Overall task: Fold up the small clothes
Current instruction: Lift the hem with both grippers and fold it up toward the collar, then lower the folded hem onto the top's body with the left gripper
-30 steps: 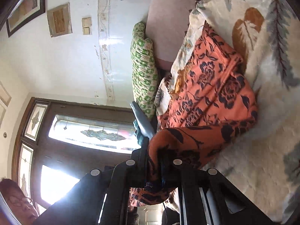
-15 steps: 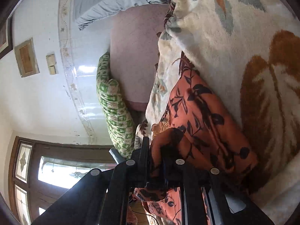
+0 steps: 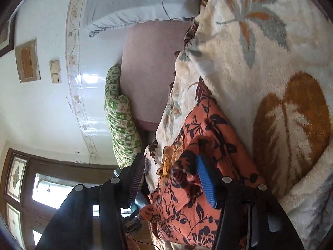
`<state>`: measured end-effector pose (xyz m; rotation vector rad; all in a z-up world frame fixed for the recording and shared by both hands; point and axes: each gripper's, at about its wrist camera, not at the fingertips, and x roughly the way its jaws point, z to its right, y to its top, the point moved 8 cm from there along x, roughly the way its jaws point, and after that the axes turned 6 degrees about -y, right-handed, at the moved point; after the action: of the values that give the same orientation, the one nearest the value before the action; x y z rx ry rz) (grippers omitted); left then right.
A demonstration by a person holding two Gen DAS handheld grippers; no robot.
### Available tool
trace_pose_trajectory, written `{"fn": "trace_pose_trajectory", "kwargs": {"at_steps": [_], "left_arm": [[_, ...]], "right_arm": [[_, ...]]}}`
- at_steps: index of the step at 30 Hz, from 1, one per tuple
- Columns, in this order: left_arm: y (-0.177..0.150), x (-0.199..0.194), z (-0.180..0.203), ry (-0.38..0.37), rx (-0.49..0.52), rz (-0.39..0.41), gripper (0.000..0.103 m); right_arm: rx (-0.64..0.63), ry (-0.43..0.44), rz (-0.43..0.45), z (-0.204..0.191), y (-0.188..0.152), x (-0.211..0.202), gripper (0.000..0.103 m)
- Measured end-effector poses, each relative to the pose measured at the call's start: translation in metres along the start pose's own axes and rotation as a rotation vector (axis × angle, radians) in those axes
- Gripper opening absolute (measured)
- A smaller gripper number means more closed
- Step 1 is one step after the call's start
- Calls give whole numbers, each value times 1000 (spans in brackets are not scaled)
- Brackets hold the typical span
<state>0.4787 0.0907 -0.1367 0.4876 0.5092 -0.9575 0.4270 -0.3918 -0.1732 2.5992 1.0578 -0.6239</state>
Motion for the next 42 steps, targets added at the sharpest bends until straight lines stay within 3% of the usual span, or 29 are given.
{"fn": "trace_pose_trajectory", "kwargs": {"at_steps": [3,6,8,10,12,16,19,21,26,29,33,36,37,38,40,42], "left_arm": [[-24,-1,-1,-60,-9,-1,45],[-45,21,-11,-46,0,-60,45],[-47,38,-19,7,14,-90,43],[-34,59,-21,49,12,-103,41],[-5,77,-17,69,-7,-91,29],[68,80,-13,109,-107,55,29],[92,72,-23,78,-213,94,29],[95,63,-29,96,-189,109,29],[61,35,-56,112,-144,72,32],[38,25,-67,136,-132,41,32],[21,20,-67,194,-91,17,33],[16,23,-61,233,-66,8,33],[16,23,-57,243,-49,9,33],[17,22,-52,248,-32,12,33],[23,23,-39,230,4,35,33],[30,26,-38,279,39,64,35]], "right_arm": [[-38,-40,-91,3,-27,20,61],[-29,-93,-136,16,-41,41,61],[-22,-109,-154,17,-43,55,61],[-21,-95,-175,9,-37,67,61],[-7,-48,-173,-7,-21,76,61],[-13,14,20,-37,44,65,61],[16,-57,51,-25,65,59,61],[-39,-100,31,-20,58,53,61],[-195,-252,32,3,30,29,61],[-213,-309,37,13,26,25,61],[-251,-378,60,12,30,39,61],[-350,-512,44,11,28,59,60],[-408,-561,31,8,26,64,38],[-461,-584,24,1,26,67,8],[-501,-530,109,-21,33,56,7],[-477,-513,144,-24,45,51,7]]}}
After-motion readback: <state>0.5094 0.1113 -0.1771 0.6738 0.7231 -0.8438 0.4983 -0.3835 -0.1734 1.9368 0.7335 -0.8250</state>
